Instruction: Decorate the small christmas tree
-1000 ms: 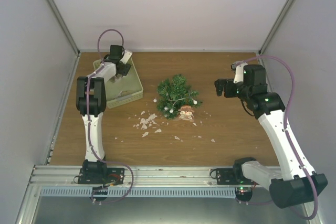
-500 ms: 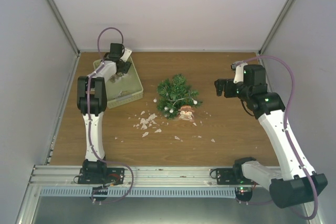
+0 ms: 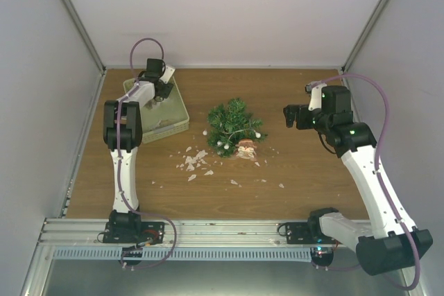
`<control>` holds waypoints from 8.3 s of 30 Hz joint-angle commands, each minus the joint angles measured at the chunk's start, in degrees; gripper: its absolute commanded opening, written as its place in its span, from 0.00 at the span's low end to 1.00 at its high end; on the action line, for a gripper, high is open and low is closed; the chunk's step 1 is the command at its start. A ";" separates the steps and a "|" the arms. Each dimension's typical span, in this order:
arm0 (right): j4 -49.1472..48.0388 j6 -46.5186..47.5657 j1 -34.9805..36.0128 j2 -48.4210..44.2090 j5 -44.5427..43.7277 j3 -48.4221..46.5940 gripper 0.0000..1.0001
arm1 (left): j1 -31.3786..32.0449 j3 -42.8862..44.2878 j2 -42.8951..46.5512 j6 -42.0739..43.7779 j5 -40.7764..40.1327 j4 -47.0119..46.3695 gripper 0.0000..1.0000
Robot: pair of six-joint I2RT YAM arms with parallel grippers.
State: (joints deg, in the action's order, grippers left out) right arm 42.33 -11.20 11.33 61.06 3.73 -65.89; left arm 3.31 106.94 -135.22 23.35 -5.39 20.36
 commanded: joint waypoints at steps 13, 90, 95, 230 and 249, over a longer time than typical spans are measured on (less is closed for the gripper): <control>-1.36 0.06 -0.54 -1.42 -0.21 1.16 1.00 | 0.99 1.64 0.35 -0.71 0.91 -0.55 0.50; -4.72 -1.29 -0.54 -1.47 5.94 2.39 1.00 | 3.63 -20.87 49.27 -20.16 76.87 10.42 0.51; -4.92 -1.40 -0.48 -1.55 6.16 2.43 1.00 | 6.45 -21.39 50.97 -20.83 78.20 10.12 0.51; -5.07 -0.67 -0.50 -1.47 7.78 3.41 1.00 | 11.01 -34.33 53.79 -15.90 67.55 9.43 0.63; -4.97 -0.29 -0.45 -1.88 7.42 3.26 1.00 | 2.39 -29.73 54.22 -7.46 51.29 12.97 0.71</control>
State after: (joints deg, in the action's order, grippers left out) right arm 38.50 -12.34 11.29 59.96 11.03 -62.76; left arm 7.90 74.11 -81.91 10.26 56.58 32.97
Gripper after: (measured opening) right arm 0.995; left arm 0.694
